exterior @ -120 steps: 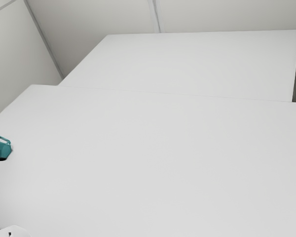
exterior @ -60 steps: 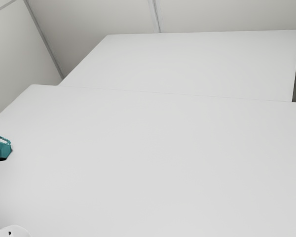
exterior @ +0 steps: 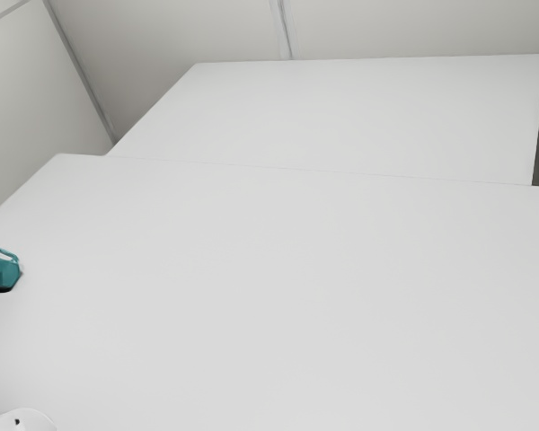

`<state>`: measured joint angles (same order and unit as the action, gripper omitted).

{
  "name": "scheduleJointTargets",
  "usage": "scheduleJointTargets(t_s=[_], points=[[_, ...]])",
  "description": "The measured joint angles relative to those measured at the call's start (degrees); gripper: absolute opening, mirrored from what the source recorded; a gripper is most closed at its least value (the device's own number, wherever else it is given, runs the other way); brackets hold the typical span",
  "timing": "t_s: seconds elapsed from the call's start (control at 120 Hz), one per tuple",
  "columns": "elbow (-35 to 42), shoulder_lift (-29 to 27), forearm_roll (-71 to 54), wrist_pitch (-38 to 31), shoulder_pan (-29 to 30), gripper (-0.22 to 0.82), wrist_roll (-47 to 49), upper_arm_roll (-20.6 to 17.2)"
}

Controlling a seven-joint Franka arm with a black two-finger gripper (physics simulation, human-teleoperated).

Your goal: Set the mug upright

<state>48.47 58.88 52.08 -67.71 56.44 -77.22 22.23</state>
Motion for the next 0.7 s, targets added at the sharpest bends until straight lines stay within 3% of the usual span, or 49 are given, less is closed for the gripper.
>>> scheduleJointTargets(t_s=[0.7], points=[[-0.81,0.11,0.02,-2.75,0.25,0.6,-0.35,0.97]])
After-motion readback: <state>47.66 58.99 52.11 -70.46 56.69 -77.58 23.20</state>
